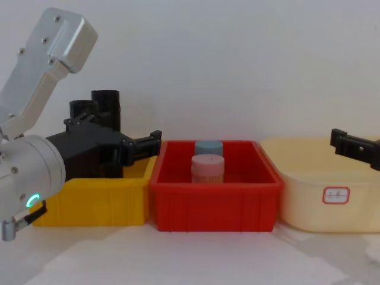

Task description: Pick up the garbage bag with the one hand and transfer it to the other hand.

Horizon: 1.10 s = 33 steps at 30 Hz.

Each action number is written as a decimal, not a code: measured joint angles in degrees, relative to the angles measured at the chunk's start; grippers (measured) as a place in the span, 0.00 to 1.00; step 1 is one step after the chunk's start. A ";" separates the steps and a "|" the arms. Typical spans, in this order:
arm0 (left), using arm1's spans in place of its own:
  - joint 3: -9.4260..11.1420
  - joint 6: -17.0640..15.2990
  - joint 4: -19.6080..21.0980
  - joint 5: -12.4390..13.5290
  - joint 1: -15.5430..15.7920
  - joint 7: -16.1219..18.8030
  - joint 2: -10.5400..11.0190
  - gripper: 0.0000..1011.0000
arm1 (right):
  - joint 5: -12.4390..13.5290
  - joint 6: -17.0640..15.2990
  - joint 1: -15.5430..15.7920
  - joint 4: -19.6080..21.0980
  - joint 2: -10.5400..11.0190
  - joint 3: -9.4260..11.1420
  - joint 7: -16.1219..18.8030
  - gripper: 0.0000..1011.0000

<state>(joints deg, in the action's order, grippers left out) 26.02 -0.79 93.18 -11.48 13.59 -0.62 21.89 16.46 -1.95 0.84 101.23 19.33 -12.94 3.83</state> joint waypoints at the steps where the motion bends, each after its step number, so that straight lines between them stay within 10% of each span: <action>1: 0.00 0.00 0.00 0.00 0.00 0.00 0.00 0.99 | 0.00 0.00 0.00 0.00 0.00 0.00 0.00 0.99; 33: -0.02 0.00 0.00 0.01 0.05 -0.09 -0.04 0.99 | 0.00 0.00 0.00 0.00 0.00 0.00 0.00 0.99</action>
<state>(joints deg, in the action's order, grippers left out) 26.01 -0.79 93.18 -11.47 13.63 -0.72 21.86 16.46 -1.95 0.84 101.23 19.34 -12.94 3.83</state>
